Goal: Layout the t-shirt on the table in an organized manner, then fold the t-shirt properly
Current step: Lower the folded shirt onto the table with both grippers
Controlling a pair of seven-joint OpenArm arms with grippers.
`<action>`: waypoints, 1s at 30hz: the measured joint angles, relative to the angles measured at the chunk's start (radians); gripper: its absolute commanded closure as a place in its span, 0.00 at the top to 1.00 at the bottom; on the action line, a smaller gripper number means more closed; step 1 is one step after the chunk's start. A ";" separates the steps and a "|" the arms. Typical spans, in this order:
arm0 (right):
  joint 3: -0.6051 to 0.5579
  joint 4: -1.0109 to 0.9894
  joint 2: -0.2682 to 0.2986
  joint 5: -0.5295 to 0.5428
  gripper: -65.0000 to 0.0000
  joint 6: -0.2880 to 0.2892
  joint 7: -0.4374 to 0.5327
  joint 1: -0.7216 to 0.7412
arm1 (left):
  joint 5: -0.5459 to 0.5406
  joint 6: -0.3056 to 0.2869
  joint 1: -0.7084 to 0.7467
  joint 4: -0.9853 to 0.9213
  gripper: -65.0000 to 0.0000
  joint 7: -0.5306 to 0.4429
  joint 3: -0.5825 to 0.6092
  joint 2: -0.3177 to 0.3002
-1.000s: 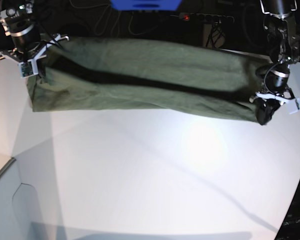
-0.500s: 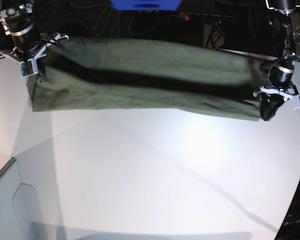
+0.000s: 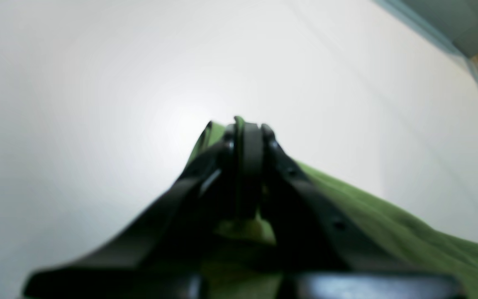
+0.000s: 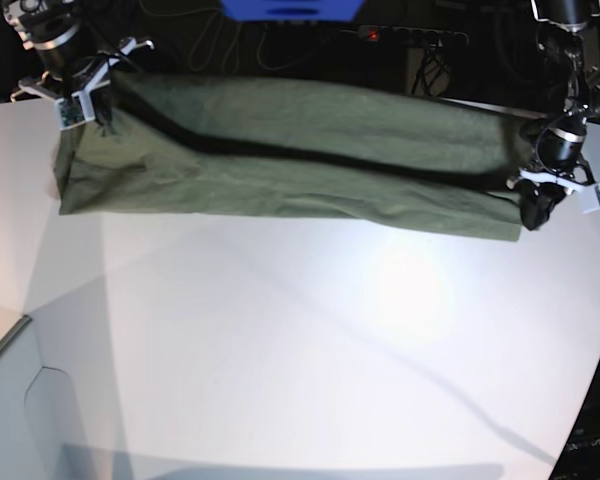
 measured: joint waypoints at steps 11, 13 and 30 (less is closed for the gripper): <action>0.001 0.005 0.000 -0.001 0.00 0.004 0.010 -0.035 | 0.000 0.000 -0.002 0.000 0.00 0.000 0.002 0.000; 0.000 0.005 0.000 -0.001 0.00 0.004 0.011 -0.053 | 0.000 0.000 -0.008 0.000 0.00 0.000 0.002 0.000; 0.003 -0.146 0.003 -0.002 0.00 0.007 0.002 0.072 | -0.001 0.000 -0.005 0.000 0.01 0.000 0.002 0.004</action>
